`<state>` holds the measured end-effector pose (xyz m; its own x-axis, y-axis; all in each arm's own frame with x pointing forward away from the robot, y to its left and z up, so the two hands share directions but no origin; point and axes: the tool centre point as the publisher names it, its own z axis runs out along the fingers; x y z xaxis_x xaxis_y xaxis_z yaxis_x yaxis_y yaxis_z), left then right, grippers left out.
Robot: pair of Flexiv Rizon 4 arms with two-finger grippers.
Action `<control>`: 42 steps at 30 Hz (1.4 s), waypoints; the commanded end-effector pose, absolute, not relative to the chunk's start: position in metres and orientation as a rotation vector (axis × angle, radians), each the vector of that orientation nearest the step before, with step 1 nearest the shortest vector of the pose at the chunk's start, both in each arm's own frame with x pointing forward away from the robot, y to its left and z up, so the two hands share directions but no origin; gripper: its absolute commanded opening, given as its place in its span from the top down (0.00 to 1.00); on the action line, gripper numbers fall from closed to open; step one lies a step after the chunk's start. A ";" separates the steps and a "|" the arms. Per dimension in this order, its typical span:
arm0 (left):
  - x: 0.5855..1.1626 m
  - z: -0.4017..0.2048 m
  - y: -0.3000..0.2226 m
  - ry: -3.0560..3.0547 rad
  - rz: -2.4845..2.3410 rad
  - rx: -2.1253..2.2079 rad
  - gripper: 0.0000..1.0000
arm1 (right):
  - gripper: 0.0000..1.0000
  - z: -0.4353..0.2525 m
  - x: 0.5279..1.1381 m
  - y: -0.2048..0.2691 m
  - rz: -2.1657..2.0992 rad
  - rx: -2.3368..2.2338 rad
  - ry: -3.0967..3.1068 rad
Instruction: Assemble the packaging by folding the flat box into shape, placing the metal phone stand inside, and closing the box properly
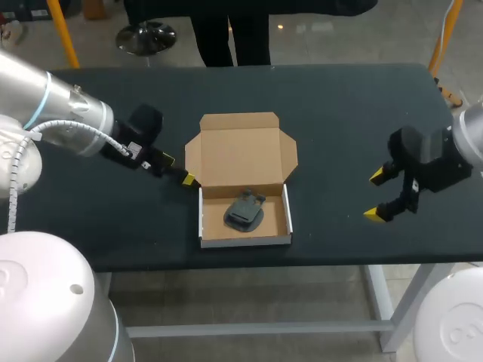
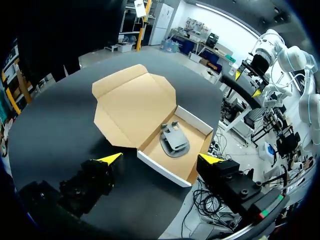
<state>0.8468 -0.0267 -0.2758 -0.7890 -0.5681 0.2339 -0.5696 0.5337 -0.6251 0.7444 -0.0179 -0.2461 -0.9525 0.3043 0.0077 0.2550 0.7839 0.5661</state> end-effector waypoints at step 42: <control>0.979 -0.348 -0.009 -2.464 1.267 0.803 0.00 | 0.00 -0.199 0.819 0.028 0.707 0.166 3.126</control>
